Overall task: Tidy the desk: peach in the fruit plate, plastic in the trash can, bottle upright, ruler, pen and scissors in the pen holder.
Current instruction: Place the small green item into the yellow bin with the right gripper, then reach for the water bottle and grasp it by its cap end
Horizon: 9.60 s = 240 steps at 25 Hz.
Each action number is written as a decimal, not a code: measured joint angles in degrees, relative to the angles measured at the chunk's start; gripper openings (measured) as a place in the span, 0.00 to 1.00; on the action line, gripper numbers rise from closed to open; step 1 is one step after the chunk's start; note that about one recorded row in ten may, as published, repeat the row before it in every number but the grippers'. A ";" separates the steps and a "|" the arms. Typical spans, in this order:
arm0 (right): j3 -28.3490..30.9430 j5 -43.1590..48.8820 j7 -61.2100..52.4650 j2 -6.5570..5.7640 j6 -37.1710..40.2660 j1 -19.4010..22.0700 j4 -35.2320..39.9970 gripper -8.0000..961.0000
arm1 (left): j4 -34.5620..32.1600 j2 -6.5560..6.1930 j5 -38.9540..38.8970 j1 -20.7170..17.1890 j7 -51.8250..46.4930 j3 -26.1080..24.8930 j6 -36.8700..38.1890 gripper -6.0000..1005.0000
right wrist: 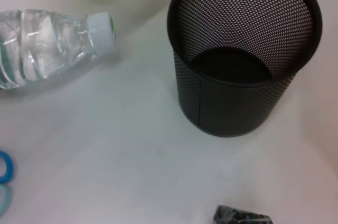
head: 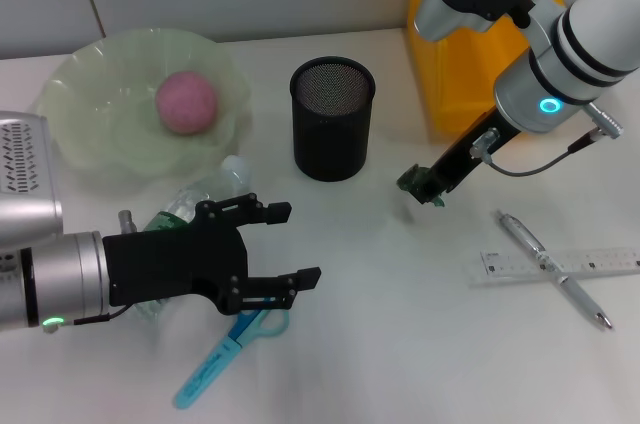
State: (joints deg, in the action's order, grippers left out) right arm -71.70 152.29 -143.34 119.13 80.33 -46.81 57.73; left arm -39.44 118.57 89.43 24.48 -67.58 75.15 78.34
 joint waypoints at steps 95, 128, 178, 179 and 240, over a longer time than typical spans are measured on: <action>16.53 -4.73 2.97 0.02 16.48 18.05 31.81 0.77 | -28.12 0.01 11.66 -7.99 -30.33 1.74 -10.74 0.84; 25.54 -56.28 56.14 -0.20 11.71 39.81 3.39 0.77 | -45.87 -0.09 31.90 -13.09 -55.33 9.88 -8.04 0.84; 26.35 -52.84 58.53 -0.39 12.21 39.16 -1.45 0.77 | -44.85 0.17 63.67 3.55 -92.61 22.17 -5.21 0.84; 26.36 -52.83 58.53 -0.39 12.21 39.13 -1.58 0.77 | -44.85 0.17 63.67 3.55 -92.61 22.17 -5.21 0.84; 26.35 -51.31 58.08 -0.74 12.18 37.59 -3.94 0.77 | -39.10 0.52 65.55 10.14 -92.14 26.27 -6.90 0.84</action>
State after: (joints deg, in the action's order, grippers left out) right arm -45.35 100.99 -85.25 118.39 92.51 -9.22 53.78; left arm -78.53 119.10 154.98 34.62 -159.73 101.41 71.44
